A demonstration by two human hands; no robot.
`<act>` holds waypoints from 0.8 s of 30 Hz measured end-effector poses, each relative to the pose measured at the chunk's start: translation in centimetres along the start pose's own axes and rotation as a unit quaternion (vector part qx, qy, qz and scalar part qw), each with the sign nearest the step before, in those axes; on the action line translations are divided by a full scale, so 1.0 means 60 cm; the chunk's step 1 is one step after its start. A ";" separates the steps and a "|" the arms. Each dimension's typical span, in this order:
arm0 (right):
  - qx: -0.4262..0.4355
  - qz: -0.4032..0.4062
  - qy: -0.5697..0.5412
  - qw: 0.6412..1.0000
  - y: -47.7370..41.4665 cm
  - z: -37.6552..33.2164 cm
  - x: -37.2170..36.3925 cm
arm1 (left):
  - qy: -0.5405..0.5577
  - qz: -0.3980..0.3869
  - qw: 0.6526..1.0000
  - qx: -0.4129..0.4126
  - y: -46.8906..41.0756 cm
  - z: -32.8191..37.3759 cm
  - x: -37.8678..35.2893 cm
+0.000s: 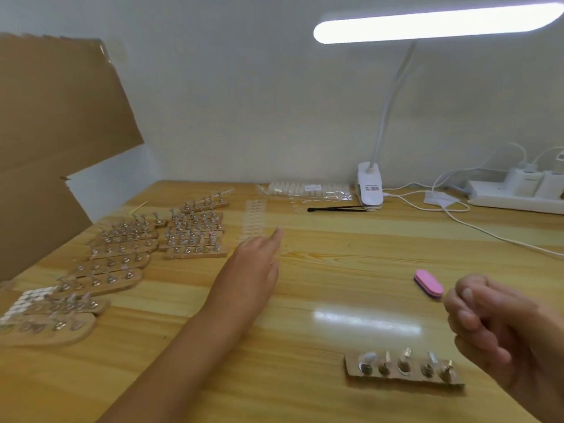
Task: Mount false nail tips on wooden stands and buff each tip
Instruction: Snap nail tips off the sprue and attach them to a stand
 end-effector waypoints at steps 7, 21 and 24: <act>0.065 0.181 0.203 0.960 0.017 -0.003 0.028 | 0.158 0.087 0.977 -0.112 0.030 0.085 0.027; 0.438 0.127 0.722 0.520 0.061 0.027 -0.083 | 0.617 -0.195 0.763 0.005 0.096 0.182 -0.012; 0.433 0.127 0.726 0.519 0.059 0.027 -0.085 | 0.637 -0.209 0.742 0.017 0.095 0.181 -0.013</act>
Point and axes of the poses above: each hand's wrist, its own y-axis away from the middle knuckle, its own x-axis out of the back of the hand, z = x × y, the point moved 4 cm from there along -y, towards the middle knuckle, and after that the axes turned 5 degrees about -x, right-handed, at the moved point
